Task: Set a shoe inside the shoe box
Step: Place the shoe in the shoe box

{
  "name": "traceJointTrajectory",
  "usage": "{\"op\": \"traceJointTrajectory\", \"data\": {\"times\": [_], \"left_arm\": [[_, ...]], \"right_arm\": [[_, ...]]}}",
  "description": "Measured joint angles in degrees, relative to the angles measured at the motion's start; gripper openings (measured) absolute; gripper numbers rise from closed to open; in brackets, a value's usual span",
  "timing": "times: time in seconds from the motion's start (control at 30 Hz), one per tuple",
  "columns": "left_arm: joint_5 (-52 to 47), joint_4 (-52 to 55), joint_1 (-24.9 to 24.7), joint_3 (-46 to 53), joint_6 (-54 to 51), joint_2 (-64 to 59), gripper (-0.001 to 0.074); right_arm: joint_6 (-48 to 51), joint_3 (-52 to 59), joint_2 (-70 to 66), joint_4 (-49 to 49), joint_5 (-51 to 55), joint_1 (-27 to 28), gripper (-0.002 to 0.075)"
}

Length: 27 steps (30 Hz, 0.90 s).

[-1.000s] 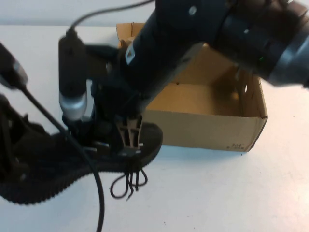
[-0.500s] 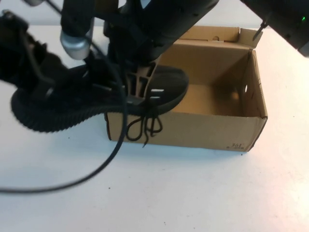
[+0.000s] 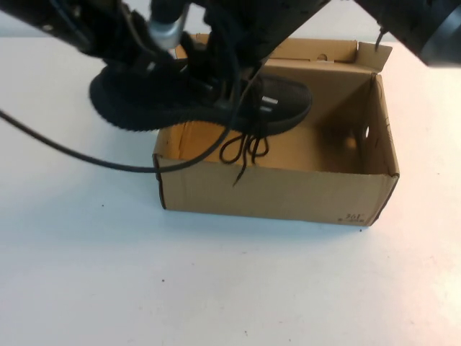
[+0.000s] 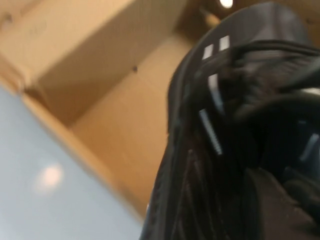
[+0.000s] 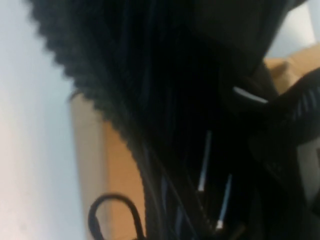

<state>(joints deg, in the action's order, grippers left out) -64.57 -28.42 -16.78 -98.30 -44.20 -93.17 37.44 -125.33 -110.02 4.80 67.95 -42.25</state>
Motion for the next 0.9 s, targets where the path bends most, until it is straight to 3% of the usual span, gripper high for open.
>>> {"op": "traceJointTrajectory", "data": {"times": [0.17,0.43,0.53,0.73,0.9], "left_arm": [[5.6,-0.5,-2.4,-2.9,-1.7,-4.3,0.0031],[11.9,-2.9,-3.8,-4.9,-2.5,-10.9,0.0039],[13.3,-4.7,-4.2,-5.0,-3.6,-12.4,0.0096],[15.3,-5.5,-4.9,-5.0,-4.2,-13.4,0.0298],[15.1,-7.0,-5.4,-5.3,-4.2,-13.4,0.0341]], "right_arm": [[1.3,0.0,-1.4,-2.0,-4.5,5.1,0.0010],[3.8,0.0,-2.9,-3.7,-5.7,8.8,0.0010],[3.8,0.0,-4.4,-5.8,-5.7,9.9,0.0010],[3.8,0.0,-6.0,-10.9,-6.6,11.7,0.0008],[3.8,0.0,-6.3,-13.6,-8.6,13.8,0.0008]]}}
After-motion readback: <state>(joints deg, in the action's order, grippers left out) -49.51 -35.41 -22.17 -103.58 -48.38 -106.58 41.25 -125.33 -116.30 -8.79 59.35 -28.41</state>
